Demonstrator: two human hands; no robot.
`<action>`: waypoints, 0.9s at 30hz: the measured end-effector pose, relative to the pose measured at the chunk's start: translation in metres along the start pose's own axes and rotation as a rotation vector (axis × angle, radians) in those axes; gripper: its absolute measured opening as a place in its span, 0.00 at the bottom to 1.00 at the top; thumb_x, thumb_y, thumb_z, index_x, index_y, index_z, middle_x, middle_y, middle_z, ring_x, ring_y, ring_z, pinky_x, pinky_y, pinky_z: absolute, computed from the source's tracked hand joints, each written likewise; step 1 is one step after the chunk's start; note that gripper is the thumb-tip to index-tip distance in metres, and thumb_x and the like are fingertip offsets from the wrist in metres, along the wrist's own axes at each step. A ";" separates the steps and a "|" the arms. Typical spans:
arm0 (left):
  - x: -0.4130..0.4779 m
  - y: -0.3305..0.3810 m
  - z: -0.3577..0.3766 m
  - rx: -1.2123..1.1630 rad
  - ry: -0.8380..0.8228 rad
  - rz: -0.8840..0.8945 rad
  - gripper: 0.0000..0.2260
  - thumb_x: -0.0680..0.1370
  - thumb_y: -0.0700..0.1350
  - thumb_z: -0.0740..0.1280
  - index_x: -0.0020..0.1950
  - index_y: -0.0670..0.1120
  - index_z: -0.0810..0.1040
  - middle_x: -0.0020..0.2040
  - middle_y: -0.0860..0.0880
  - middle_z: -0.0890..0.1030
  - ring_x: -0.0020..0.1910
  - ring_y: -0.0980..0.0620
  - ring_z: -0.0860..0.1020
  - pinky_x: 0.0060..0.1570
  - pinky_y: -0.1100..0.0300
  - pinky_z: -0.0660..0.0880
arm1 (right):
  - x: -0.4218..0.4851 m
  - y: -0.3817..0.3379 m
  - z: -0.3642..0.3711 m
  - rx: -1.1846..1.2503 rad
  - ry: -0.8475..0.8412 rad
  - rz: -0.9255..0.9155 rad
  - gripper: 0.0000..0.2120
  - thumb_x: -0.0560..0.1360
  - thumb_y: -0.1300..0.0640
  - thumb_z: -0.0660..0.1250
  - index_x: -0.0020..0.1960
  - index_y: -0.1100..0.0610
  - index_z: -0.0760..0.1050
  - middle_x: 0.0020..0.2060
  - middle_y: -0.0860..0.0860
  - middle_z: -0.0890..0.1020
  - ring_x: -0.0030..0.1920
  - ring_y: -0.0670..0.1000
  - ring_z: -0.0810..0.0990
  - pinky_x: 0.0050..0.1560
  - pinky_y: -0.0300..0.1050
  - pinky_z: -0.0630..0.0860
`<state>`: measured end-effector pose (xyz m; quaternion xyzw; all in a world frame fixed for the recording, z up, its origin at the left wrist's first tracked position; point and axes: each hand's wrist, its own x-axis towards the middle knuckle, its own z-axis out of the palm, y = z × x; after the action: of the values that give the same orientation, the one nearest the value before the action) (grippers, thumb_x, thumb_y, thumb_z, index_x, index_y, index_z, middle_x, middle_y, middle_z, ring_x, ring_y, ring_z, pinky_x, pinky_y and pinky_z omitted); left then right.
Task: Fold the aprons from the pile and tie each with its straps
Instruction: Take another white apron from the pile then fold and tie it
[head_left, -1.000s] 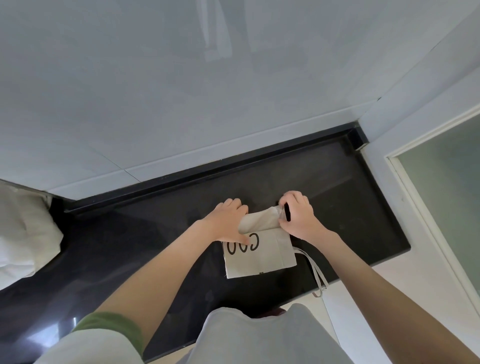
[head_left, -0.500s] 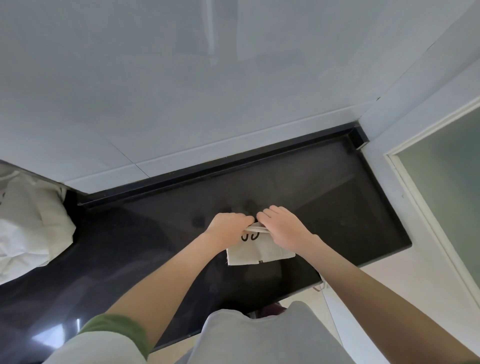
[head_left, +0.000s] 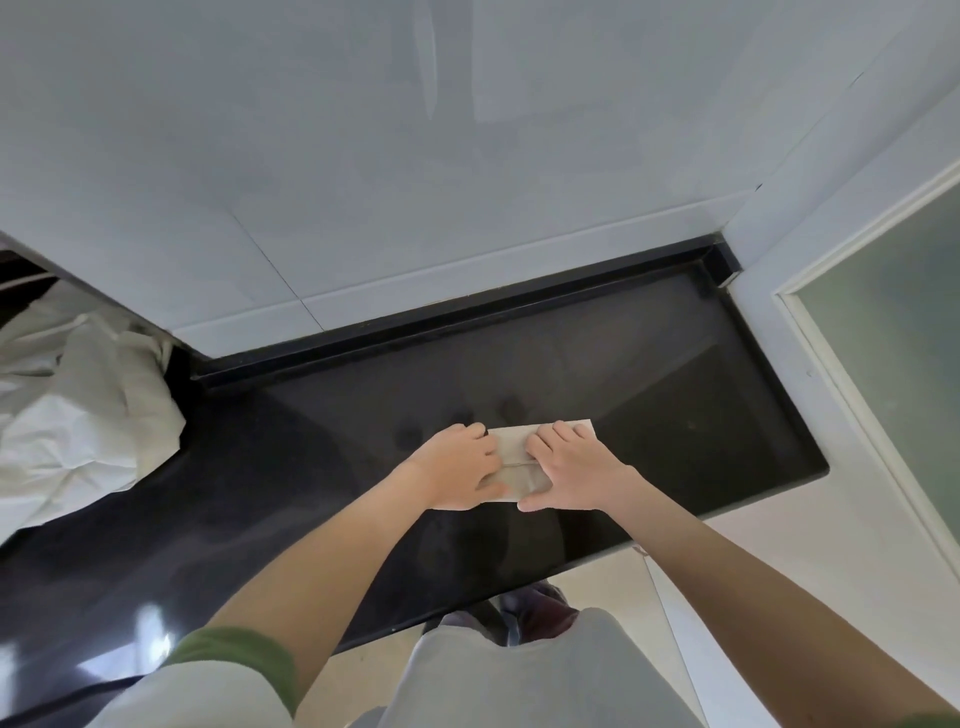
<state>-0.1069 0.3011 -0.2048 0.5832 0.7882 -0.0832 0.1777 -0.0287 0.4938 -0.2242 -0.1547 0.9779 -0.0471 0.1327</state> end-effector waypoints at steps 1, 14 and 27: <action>0.000 0.002 -0.002 0.038 -0.031 -0.004 0.16 0.84 0.51 0.52 0.65 0.48 0.74 0.60 0.49 0.75 0.56 0.49 0.70 0.50 0.57 0.67 | 0.000 0.000 0.000 0.020 -0.009 -0.007 0.30 0.68 0.31 0.55 0.46 0.57 0.77 0.43 0.52 0.81 0.42 0.54 0.80 0.42 0.49 0.77; 0.040 0.017 -0.019 -0.596 -0.212 -0.509 0.16 0.78 0.52 0.63 0.58 0.41 0.72 0.54 0.44 0.76 0.53 0.45 0.75 0.45 0.58 0.69 | -0.015 0.001 0.000 -0.018 0.153 0.016 0.14 0.64 0.57 0.77 0.47 0.55 0.77 0.42 0.51 0.80 0.41 0.53 0.80 0.41 0.45 0.78; 0.014 -0.017 -0.064 -2.106 0.166 -0.753 0.18 0.77 0.41 0.68 0.66 0.44 0.70 0.59 0.40 0.79 0.56 0.42 0.80 0.56 0.46 0.78 | -0.011 -0.004 -0.052 0.299 0.253 -0.003 0.44 0.71 0.48 0.74 0.78 0.50 0.52 0.77 0.44 0.54 0.77 0.45 0.44 0.76 0.50 0.45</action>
<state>-0.1381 0.3297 -0.1521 -0.1295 0.6011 0.6157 0.4928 -0.0315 0.4956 -0.1714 -0.1275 0.9686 -0.2112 0.0303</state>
